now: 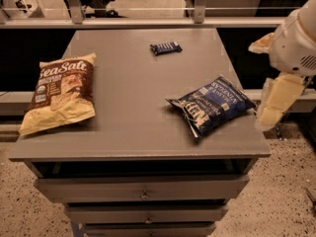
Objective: Pick blue chip bag
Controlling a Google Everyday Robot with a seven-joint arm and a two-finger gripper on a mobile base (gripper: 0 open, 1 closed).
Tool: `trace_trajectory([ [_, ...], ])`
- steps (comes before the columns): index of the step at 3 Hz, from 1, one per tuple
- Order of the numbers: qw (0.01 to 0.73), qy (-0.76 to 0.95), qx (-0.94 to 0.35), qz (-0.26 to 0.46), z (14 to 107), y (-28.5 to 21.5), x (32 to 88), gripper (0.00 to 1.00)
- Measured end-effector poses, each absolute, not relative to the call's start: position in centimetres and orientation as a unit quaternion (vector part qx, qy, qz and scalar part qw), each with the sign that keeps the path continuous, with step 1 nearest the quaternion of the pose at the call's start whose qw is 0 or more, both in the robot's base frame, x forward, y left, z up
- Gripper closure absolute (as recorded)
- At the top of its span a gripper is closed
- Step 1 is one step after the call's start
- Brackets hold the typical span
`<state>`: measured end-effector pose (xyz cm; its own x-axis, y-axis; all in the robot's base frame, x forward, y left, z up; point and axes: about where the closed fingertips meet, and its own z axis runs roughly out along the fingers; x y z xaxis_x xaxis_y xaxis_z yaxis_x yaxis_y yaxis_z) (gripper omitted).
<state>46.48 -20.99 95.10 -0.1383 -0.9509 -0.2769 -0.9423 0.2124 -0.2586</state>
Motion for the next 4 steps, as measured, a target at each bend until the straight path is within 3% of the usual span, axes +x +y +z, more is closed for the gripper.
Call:
trace_trajectory([
  [4,0.253,0.733,-0.629,0.054,85.9,-18.7,53.4,0.0],
])
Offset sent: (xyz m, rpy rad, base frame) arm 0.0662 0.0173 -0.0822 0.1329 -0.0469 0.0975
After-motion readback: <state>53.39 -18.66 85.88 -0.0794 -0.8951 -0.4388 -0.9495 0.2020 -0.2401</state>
